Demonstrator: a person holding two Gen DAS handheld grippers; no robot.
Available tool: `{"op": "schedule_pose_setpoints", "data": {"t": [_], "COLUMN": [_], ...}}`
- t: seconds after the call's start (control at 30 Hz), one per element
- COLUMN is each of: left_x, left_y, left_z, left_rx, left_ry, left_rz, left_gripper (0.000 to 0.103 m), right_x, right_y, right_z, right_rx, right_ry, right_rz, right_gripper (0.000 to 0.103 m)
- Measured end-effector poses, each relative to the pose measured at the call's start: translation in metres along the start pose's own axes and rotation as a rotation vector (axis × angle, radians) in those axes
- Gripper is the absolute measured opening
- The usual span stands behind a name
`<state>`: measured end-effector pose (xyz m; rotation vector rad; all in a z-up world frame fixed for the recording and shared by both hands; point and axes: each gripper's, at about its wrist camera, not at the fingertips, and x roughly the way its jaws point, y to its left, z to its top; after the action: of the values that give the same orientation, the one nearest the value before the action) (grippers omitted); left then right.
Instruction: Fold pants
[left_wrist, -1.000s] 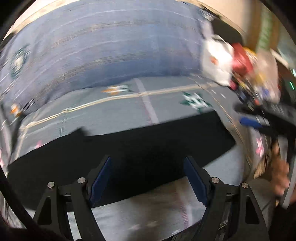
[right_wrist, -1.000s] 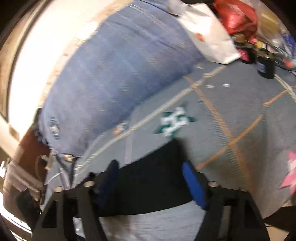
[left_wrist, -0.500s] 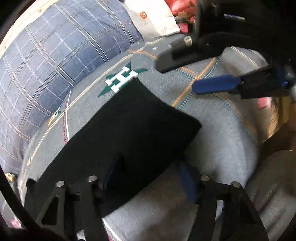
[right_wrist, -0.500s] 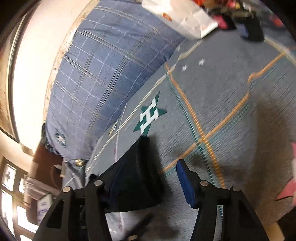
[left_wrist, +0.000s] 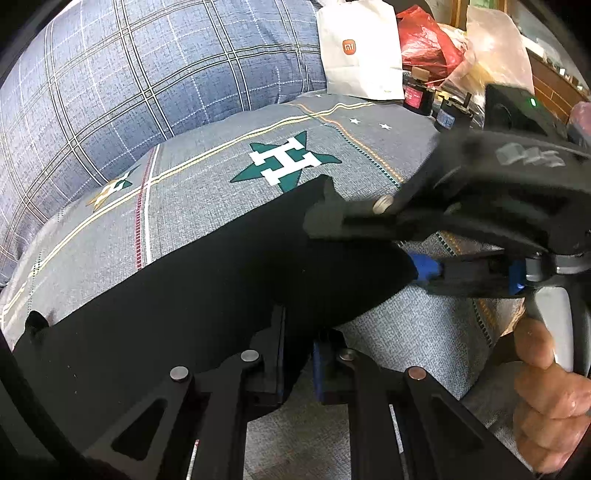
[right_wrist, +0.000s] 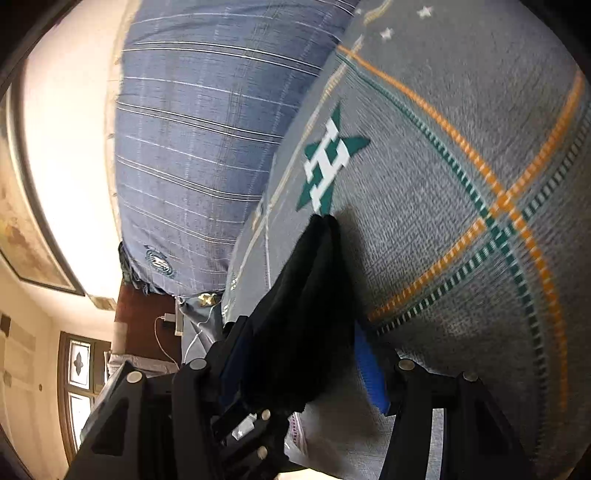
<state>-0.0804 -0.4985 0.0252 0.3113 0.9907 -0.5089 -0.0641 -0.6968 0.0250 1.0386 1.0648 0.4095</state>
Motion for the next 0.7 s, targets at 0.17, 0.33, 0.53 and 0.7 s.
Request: {"op": "schedule_pose_setpoints", "data": {"t": [0.17, 0.33, 0.53, 0.7], "left_x": [-0.019, -0.062, -0.094, -0.11], "left_y": [0.01, 0.036, 0.095, 0.151], "left_z": [0.0, -0.01, -0.04, -0.079], "left_rx": [-0.056, -0.144, -0.329, -0.466], "left_ry": [-0.043, -0.128, -0.174, -0.189], "left_rz": [-0.035, -0.078, -0.124, -0.109], "left_gripper": [0.011, 0.011, 0.01, 0.008], "right_x": [-0.01, -0.021, 0.009, 0.06], "right_y": [0.022, 0.073, 0.132, 0.173], "right_z": [-0.008, -0.03, -0.059, -0.092], "right_rx": [-0.083, -0.228, -0.35, -0.426], "right_ry": [-0.048, -0.089, -0.061, -0.026], "right_rz": [-0.036, 0.016, 0.041, 0.024], "right_gripper": [0.014, 0.013, 0.013, 0.013]}}
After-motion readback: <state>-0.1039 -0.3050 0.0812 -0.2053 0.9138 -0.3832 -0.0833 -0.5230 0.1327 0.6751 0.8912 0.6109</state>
